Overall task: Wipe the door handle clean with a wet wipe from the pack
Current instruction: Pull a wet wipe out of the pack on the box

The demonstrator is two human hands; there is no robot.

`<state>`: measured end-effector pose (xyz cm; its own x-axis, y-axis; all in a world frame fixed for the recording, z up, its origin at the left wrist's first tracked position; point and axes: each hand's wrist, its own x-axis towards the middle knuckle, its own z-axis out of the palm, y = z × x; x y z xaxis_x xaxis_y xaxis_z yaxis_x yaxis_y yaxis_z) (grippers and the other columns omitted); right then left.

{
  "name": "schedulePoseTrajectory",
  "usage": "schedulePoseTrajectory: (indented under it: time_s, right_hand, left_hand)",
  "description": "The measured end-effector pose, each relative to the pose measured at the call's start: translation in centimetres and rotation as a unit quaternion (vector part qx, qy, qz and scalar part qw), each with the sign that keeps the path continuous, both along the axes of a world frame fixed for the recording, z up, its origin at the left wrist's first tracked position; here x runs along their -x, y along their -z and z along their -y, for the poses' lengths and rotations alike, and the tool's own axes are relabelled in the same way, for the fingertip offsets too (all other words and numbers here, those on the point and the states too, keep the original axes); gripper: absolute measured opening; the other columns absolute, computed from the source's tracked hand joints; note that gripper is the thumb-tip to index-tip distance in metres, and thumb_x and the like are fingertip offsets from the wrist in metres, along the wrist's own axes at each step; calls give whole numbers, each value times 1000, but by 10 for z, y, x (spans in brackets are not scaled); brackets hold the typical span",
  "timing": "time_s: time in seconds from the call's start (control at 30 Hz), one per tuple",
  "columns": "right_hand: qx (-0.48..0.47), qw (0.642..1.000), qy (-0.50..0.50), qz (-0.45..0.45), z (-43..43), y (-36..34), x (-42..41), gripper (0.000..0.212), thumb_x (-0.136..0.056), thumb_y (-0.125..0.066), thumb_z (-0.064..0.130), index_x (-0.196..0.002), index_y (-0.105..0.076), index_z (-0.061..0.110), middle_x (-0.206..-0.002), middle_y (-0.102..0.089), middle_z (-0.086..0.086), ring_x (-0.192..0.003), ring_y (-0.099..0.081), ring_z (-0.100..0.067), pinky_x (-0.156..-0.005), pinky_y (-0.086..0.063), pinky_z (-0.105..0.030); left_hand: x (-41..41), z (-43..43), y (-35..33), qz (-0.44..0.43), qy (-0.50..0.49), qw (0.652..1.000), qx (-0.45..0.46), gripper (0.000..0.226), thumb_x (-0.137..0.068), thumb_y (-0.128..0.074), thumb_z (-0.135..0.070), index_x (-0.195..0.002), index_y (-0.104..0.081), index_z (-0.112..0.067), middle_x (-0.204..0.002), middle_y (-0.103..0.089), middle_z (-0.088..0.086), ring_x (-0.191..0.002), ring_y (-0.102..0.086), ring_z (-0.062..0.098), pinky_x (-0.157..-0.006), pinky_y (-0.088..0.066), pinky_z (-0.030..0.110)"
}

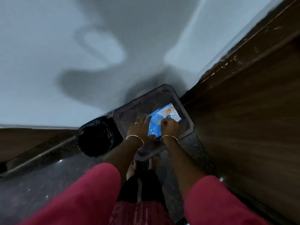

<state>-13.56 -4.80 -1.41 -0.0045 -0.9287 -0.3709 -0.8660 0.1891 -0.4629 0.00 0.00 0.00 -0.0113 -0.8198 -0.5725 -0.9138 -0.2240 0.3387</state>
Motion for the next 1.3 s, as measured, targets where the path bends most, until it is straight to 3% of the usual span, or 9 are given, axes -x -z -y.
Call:
schedulePoseTrajectory:
  time_s: [0.13, 0.27, 0.4, 0.7, 0.97, 1.17, 1.3]
  right_hand:
    - [-6, 1000, -11, -5, 11, 31, 0, 13, -86, -66, 4, -90, -79, 4, -93, -78, -17, -90, -71, -37, -85, -56, -42]
    - [15, 998, -52, -26, 9, 49, 0, 15, -91, -68, 17, -98, -78, 7, -98, -76, -14, -95, -69, -33, -85, -55, -41]
    - [29, 997, -67, -37, 9, 62, 2, 18, -93, -66, 21, -100, -76, 7, -100, -74, -14, -98, -66, -31, -86, -54, -42]
    - [107, 990, -85, -44, 2, 74, 4, 6, -87, -70, 8, -84, -69, 3, -84, -71, -16, -83, -68, -33, -74, -59, -44]
    - [97, 992, -75, 26, -8, 75, 12, 7, -88, -61, 1, -89, -61, 8, -91, -68, -12, -89, -62, -33, -78, -52, -45]
    - [107, 991, -78, 18, -13, 73, 15, 23, -86, -62, -3, -107, -62, 6, -107, -68, -15, -92, -63, -34, -75, -53, -44]
    - [117, 990, -68, 39, -14, 68, 17, 19, -90, -61, 0, -108, -59, 6, -111, -68, -16, -97, -66, -35, -76, -56, -45]
  left_hand:
    - [13, 4, 26, -13, -43, 999, -17, 107, -78, -64, -64, -157, -3, -28, -165, -11, 7, -146, -27, 36, -110, -33, 52]
    - [21, 3, 47, -13, -74, 997, 2, 112, -76, -65, -65, -157, -1, -25, -165, -11, 6, -151, -14, 32, -115, -30, 54]
    - [25, 0, 60, 1, -78, 997, 4, 117, -73, -65, -69, -156, 5, -25, -166, -8, 6, -151, -13, 32, -116, -27, 57]
    - [24, -2, 75, -5, -84, 996, -10, 116, -77, -64, -66, -155, 12, -26, -167, 3, 3, -153, 1, 25, -119, -18, 59]
    - [27, -5, 74, 0, -51, 999, -5, 111, -79, -62, -65, -147, 24, -50, -165, 11, 10, -152, 5, 35, -116, -18, 65]
    - [30, -7, 78, 37, -26, 999, -4, 105, -79, -57, -70, -149, 19, -49, -165, 15, 11, -152, 8, 36, -116, -11, 66]
    - [31, -7, 80, 44, -24, 999, -11, 107, -78, -58, -71, -148, 21, -50, -164, 18, 11, -152, 10, 36, -116, -10, 65]
